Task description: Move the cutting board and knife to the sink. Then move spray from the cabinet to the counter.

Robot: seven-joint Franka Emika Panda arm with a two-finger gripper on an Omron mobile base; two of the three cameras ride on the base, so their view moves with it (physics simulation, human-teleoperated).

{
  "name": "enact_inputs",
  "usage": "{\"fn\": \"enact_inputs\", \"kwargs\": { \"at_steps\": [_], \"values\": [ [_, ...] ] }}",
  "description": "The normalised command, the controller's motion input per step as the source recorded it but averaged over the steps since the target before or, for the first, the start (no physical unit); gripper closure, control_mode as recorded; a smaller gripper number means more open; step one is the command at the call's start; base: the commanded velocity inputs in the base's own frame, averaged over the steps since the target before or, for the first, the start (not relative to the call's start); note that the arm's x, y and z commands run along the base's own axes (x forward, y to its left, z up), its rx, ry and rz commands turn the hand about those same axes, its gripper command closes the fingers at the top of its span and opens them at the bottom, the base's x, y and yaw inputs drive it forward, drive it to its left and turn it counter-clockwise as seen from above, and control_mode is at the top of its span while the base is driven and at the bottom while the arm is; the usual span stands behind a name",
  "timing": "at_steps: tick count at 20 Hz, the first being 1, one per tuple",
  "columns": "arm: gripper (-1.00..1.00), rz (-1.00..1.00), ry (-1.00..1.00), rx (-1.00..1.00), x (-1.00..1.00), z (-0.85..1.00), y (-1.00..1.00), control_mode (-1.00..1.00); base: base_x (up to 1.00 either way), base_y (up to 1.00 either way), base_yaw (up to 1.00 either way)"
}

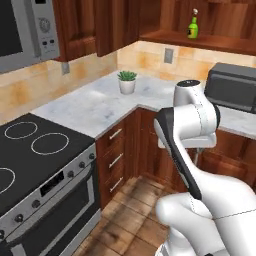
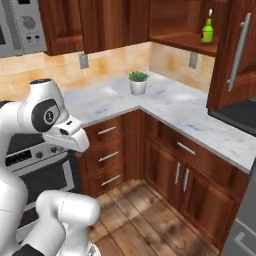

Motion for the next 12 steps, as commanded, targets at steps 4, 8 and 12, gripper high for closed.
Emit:
{"fn": "enact_inputs", "kwargs": {
  "at_steps": [4, 8, 12],
  "values": [
    [-1.0, 0.0, 0.0, 0.0, 0.0, 0.0, 0.0, 1.0, 0.85, 0.21, -0.58],
    [-1.0, 0.0, 0.0, 0.0, 0.0, 0.0, 0.0, 1.0, 0.99, 0.07, -0.42],
    [-1.0, 0.0, 0.0, 0.0, 0.0, 0.0, 0.0, 1.0, 1.0, -0.02, -0.21]
  ]
}}
